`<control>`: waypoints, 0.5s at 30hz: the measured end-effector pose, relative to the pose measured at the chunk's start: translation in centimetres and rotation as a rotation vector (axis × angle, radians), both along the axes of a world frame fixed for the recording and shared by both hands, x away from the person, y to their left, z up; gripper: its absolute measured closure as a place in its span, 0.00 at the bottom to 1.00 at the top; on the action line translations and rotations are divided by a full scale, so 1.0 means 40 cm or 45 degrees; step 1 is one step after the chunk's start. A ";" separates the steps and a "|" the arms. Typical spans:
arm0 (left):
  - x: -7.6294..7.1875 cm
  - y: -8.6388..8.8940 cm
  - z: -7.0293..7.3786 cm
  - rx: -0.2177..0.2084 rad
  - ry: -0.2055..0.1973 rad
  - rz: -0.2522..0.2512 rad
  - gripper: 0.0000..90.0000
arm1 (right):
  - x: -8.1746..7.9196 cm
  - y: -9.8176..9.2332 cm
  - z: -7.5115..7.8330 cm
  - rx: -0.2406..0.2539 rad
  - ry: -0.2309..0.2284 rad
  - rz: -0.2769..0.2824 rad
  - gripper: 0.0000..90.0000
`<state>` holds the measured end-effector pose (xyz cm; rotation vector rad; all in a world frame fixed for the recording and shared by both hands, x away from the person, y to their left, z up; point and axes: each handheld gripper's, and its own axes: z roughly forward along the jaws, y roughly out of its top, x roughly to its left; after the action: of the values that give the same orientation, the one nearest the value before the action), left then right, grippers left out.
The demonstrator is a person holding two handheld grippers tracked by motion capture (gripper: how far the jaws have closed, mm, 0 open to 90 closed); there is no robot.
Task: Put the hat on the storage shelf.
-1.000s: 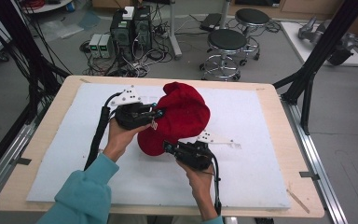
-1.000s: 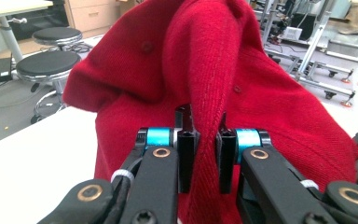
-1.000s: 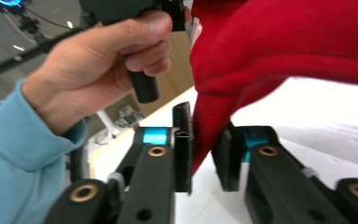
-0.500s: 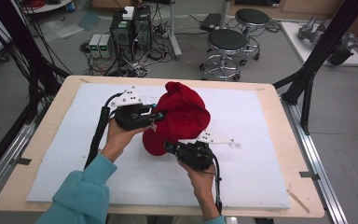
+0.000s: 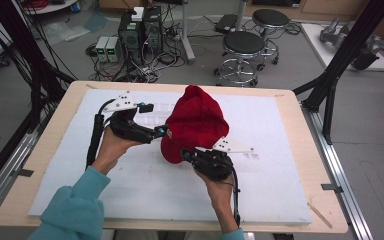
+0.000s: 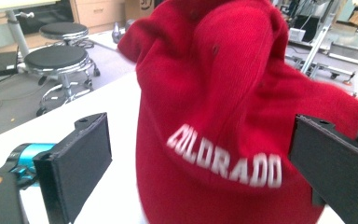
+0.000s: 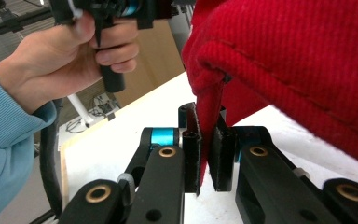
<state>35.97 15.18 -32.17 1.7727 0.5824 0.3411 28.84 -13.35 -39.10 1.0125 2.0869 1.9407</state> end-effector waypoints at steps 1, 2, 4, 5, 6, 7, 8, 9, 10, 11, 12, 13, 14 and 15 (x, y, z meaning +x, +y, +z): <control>-0.002 0.007 -0.002 0.015 0.002 0.007 0.07 | 0.001 -0.001 0.002 -0.002 -0.003 -0.004 0.95; -0.005 0.015 -0.003 0.039 -0.003 0.011 0.07 | 0.001 -0.002 0.006 -0.011 -0.007 -0.013 0.95; -0.013 0.029 -0.008 0.072 -0.020 0.022 0.07 | 0.004 -0.005 0.012 -0.025 -0.022 -0.024 0.95; -0.018 0.037 -0.011 0.082 -0.026 0.022 0.07 | 0.006 -0.007 0.016 -0.032 -0.028 -0.031 0.95; -0.022 0.045 -0.014 0.096 -0.024 0.021 0.07 | 0.008 -0.010 0.020 -0.038 -0.035 -0.039 0.95; -0.028 0.055 -0.018 0.107 -0.020 0.020 0.07 | 0.011 -0.013 0.024 -0.045 -0.036 -0.044 0.95; -0.034 0.065 -0.022 0.112 -0.025 0.024 0.07 | 0.015 -0.016 0.028 -0.053 -0.047 -0.053 0.95; -0.039 0.075 -0.026 0.120 -0.028 0.031 0.07 | 0.019 -0.019 0.032 -0.062 -0.057 -0.059 0.95; -0.043 0.087 -0.031 0.126 -0.033 0.037 0.07 | 0.023 -0.021 0.038 -0.075 -0.059 -0.072 0.95; -0.048 0.098 -0.036 0.126 -0.034 0.045 0.07 | 0.028 -0.023 0.044 -0.085 -0.069 -0.084 0.95; -0.052 0.110 -0.043 0.128 -0.036 0.057 0.07 | 0.032 -0.025 0.049 -0.092 -0.084 -0.093 0.95; -0.057 0.121 -0.050 0.131 -0.035 0.070 0.07 | 0.036 -0.027 0.055 -0.098 -0.088 -0.102 0.95; -0.061 0.133 -0.057 0.140 -0.035 0.078 0.07 | 0.041 -0.029 0.061 -0.110 -0.097 -0.111 0.95; -0.066 0.145 -0.066 0.146 -0.039 0.089 0.07 | 0.046 -0.031 0.067 -0.120 -0.104 -0.117 0.95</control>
<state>33.34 20.96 -34.81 1.8567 0.6144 0.4576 30.69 -14.59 -36.43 0.9750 2.0301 1.7916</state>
